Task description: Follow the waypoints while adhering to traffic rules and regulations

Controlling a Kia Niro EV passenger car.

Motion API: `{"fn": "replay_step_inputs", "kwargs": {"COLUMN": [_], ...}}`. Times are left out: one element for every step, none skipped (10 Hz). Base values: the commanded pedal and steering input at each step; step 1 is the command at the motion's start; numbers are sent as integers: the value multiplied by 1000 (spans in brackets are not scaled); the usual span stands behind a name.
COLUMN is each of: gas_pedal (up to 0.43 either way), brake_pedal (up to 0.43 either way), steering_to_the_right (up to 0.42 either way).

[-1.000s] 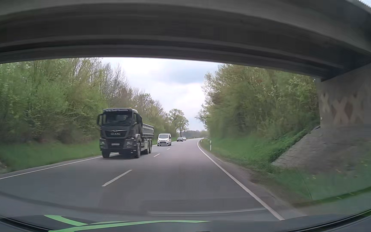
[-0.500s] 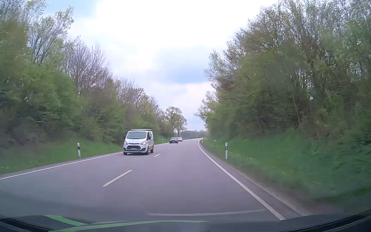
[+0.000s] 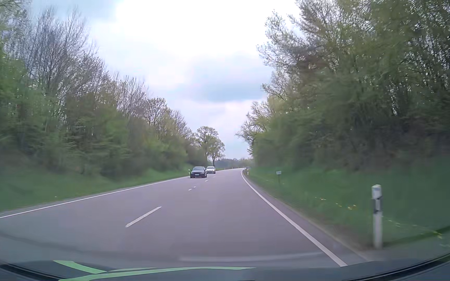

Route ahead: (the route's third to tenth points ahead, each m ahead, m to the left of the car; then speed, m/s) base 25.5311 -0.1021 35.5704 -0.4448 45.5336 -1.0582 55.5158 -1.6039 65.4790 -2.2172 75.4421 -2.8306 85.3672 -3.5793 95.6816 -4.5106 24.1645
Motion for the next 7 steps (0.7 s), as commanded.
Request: {"fn": "replay_step_inputs", "kwargs": {"gas_pedal": [248,248,248,248,248,248,248], "brake_pedal": [0,0,0,0,0,0,0], "steering_to_the_right": [3,3,3,4,3,3,3]}}
